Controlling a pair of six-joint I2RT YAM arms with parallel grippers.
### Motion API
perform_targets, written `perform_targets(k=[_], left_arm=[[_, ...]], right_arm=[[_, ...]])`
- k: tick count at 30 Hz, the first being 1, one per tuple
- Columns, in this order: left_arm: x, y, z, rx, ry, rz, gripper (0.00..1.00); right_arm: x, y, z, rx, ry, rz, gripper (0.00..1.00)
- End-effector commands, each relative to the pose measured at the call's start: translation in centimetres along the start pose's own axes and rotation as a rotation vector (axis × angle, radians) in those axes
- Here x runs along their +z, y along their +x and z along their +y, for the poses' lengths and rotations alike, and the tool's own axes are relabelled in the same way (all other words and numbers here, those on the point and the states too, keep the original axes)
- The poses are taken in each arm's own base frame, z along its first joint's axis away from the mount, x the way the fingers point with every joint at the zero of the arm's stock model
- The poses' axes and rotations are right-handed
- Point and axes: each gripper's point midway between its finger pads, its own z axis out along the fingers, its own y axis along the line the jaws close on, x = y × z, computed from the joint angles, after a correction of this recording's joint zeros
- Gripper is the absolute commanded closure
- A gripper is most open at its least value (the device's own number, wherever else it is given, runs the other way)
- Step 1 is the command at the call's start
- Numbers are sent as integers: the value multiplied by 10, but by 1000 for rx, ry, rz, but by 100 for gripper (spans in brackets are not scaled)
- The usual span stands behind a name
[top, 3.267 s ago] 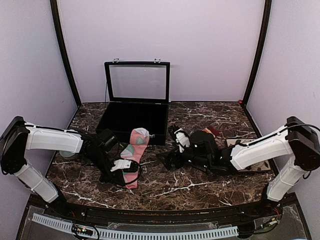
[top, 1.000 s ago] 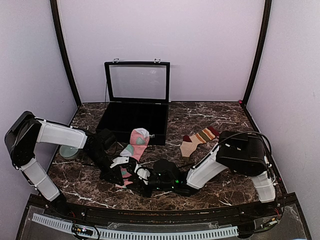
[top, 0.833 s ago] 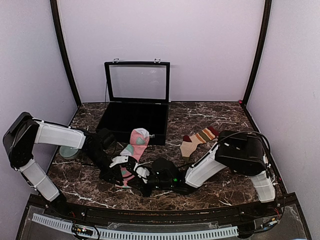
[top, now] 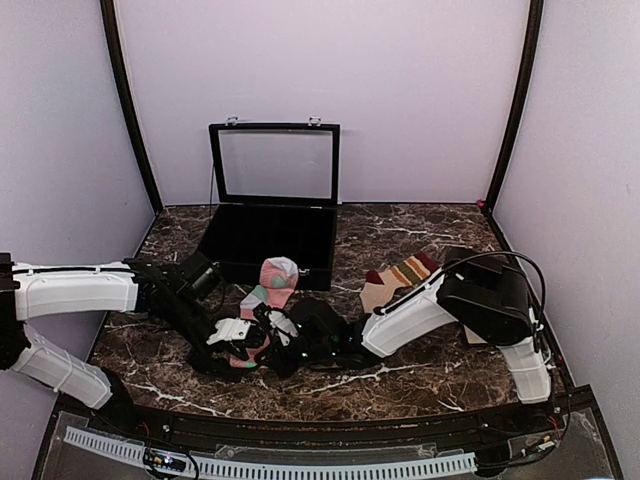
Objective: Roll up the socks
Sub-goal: Roll the sock at the center of the board.
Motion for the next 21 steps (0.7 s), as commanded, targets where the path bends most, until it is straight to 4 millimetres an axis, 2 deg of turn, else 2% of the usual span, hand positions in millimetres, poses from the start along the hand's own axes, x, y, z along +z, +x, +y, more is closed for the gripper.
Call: perform_targets(k=[1, 9, 21], left_arm=[[13, 14, -3, 9, 9, 39, 45], [23, 34, 26, 49, -152, 109, 62], [35, 55, 26, 80, -141, 172, 69]], right_arm=[[3, 51, -37, 111, 113, 179, 100], [3, 57, -38, 188, 82, 223, 100], [-5, 63, -33, 263, 76, 276, 100]])
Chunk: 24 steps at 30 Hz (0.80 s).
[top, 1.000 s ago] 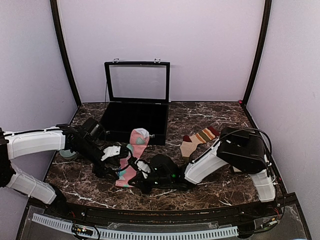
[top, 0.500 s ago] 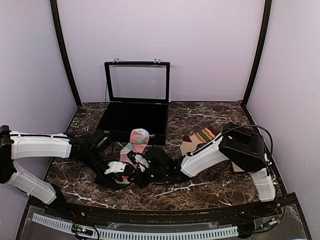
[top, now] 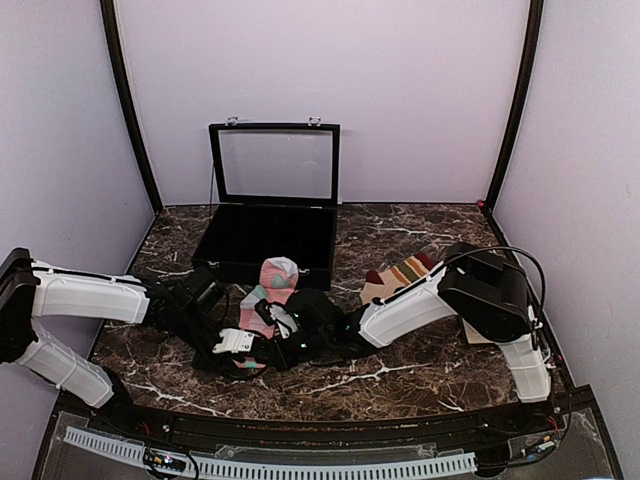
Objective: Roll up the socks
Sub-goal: Roll the sock at the center of the board.
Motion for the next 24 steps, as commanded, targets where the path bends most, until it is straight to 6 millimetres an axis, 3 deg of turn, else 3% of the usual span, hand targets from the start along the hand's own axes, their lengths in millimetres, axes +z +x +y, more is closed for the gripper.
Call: perform_targets(k=[1, 9, 17, 24], left_arm=[[4, 10, -4, 19, 3, 31, 71], [12, 23, -7, 13, 5, 70, 80], [22, 38, -7, -25, 24, 140, 73], [24, 40, -8, -46, 43, 158, 90]], right_arm=[[-2, 58, -39, 108, 115, 171, 100], [-1, 54, -34, 125, 101, 177, 100], [-7, 53, -28, 111, 92, 190, 97], [-16, 50, -28, 103, 115, 170, 88]])
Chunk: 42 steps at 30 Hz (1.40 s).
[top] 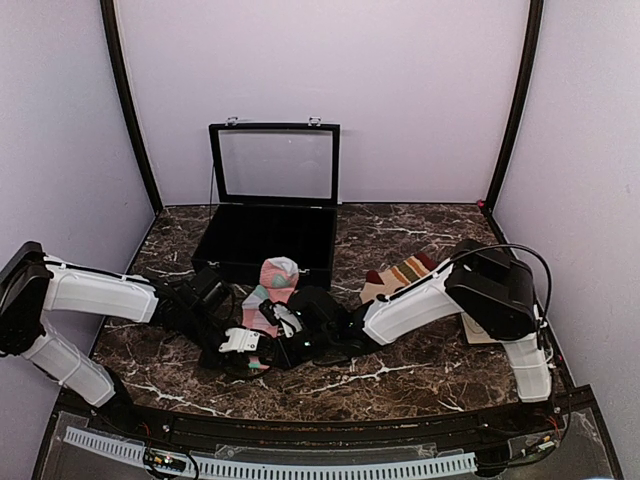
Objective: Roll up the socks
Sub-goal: Roll the sock at the center of the board.
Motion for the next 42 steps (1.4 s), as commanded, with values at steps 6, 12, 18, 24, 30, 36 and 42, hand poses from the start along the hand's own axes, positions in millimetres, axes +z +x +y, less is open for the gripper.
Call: perform_targets(k=[6, 12, 18, 24, 30, 36, 42], left_arm=[[12, 37, -26, -84, 105, 152, 95], [3, 23, -41, -138, 196, 99, 96], [-3, 13, -58, -181, 295, 55, 95], [-14, 4, -62, -241, 385, 6, 94], [-16, 2, -60, -315, 459, -19, 94], [-15, 0, -49, -329, 447, -32, 94], [-15, 0, -52, -322, 467, -33, 93]], right_arm=[[-11, 40, -32, 55, 124, 110, 81], [-36, 21, -35, -20, 163, -15, 67], [-77, -6, -31, -154, 206, -191, 57], [-150, -43, -22, -284, 318, -500, 8], [-188, -61, -72, 80, 370, -622, 1], [-186, -55, -72, 4, 203, -575, 1], [-211, -54, -43, -268, 446, -661, 1]])
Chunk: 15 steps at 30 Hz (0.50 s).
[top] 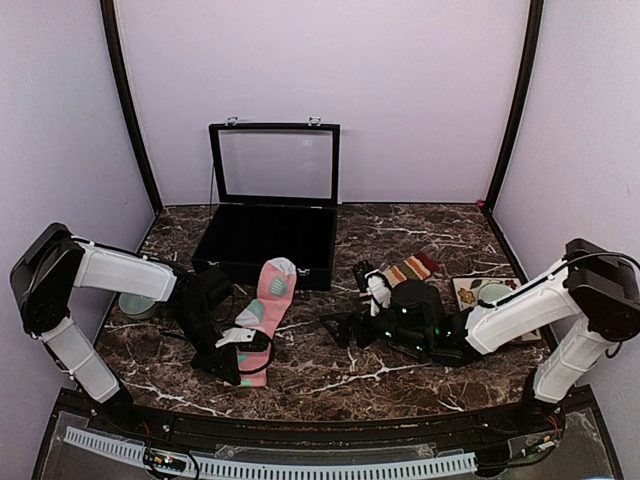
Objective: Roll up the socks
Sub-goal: Roll the sock at the center of the board.
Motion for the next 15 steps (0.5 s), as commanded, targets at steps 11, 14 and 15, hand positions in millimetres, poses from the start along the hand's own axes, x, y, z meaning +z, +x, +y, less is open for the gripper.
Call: perform_targets(k=[11, 14, 15], left_arm=[[-4, -3, 2, -69, 93, -25, 93], [-2, -3, 5, -79, 108, -16, 93], [-2, -3, 6, -80, 111, -14, 93]], right_arm=[[-24, 58, 111, -691, -85, 45, 9], [-25, 84, 143, -803, -216, 62, 12], [-21, 88, 154, -844, -249, 61, 13]])
